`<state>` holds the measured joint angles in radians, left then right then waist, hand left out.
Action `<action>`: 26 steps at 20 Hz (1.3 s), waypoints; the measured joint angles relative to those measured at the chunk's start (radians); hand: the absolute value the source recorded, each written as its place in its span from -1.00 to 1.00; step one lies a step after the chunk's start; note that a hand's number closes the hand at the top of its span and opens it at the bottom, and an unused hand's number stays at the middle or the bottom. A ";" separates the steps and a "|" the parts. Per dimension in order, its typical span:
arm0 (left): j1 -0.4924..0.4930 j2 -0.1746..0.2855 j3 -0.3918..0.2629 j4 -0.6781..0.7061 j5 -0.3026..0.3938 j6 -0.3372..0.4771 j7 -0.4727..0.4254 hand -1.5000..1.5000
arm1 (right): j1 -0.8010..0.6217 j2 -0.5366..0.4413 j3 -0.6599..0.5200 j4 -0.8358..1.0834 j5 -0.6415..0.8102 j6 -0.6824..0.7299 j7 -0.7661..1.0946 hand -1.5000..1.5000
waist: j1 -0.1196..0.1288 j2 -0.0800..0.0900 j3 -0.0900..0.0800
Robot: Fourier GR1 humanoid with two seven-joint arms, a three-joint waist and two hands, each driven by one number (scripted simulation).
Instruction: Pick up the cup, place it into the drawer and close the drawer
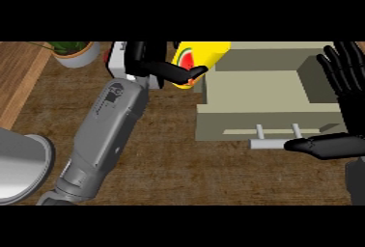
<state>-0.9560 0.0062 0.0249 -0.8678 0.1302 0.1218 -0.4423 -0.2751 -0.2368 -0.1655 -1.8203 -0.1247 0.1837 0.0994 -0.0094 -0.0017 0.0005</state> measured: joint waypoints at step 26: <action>-0.346 -0.006 -0.369 0.545 0.180 0.160 0.241 -1.00 | -0.107 0.019 0.057 0.045 -0.016 0.044 -0.027 -1.00 | -0.164 0.044 0.002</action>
<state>-1.3017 0.0001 -0.3439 -0.3229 0.3106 0.2818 -0.2016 -0.3825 -0.2178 -0.1088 -1.7756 -0.1408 0.2275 0.0725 -0.1732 0.0427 0.0024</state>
